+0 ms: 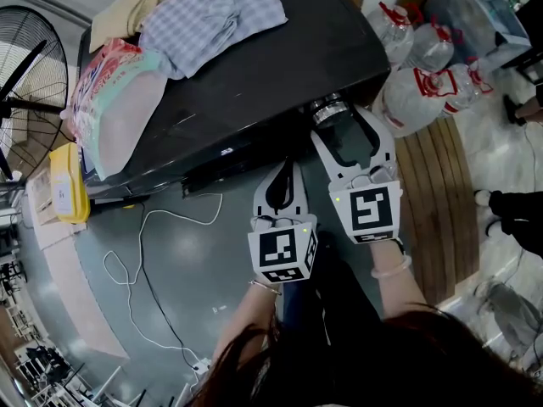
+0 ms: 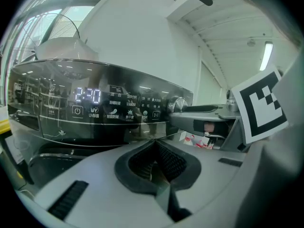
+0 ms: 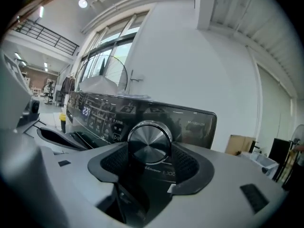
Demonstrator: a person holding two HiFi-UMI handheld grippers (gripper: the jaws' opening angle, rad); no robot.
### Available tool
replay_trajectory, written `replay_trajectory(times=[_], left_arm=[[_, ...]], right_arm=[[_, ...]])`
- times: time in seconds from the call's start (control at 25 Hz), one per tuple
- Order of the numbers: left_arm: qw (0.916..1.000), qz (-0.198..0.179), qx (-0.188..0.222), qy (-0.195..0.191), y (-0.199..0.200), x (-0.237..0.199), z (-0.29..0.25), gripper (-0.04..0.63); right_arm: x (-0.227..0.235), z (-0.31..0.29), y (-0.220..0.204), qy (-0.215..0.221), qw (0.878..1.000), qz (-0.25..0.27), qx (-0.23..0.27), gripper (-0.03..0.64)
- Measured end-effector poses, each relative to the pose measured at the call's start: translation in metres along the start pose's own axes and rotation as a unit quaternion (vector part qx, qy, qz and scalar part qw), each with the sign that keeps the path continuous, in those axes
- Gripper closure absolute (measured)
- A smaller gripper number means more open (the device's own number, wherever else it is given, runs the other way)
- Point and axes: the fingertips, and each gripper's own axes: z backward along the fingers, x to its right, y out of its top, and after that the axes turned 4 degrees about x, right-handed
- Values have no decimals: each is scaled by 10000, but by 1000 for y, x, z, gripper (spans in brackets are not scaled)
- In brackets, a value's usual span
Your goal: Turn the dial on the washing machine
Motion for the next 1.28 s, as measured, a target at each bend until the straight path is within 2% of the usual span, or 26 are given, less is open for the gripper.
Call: replay_trajectory(times=[0.12, 0.24, 0.48, 0.68, 0.76, 1.04, 1.28], left_arm=[[10000, -2, -2, 3, 0, -1, -1, 578], [10000, 7, -2, 9, -1, -2, -1, 578], [10000, 7, -15, 4, -1, -2, -2, 578], [10000, 15, -45, -5, -4, -1, -3, 578], [10000, 12, -44, -9, -4, -1, -4, 578], [10000, -1, -44, 3, -2, -3, -4, 578], [10000, -6, -51, 35, -4, -4, -3, 578]], right_arm=[[0, 0, 0, -39, 10000, 61, -4, 320], [0, 1, 0, -20, 9999, -148, 31, 322], [3, 2, -4, -10, 9941, -1070, 148, 324], [4, 2, -6, 11, 9751, -2199, 296, 324], [4, 2, -6, -8, 9702, -2399, 338, 324], [4, 1, -5, 39, 9796, -1985, 313, 319], [2, 1, -4, 68, 9946, -1029, 116, 304]])
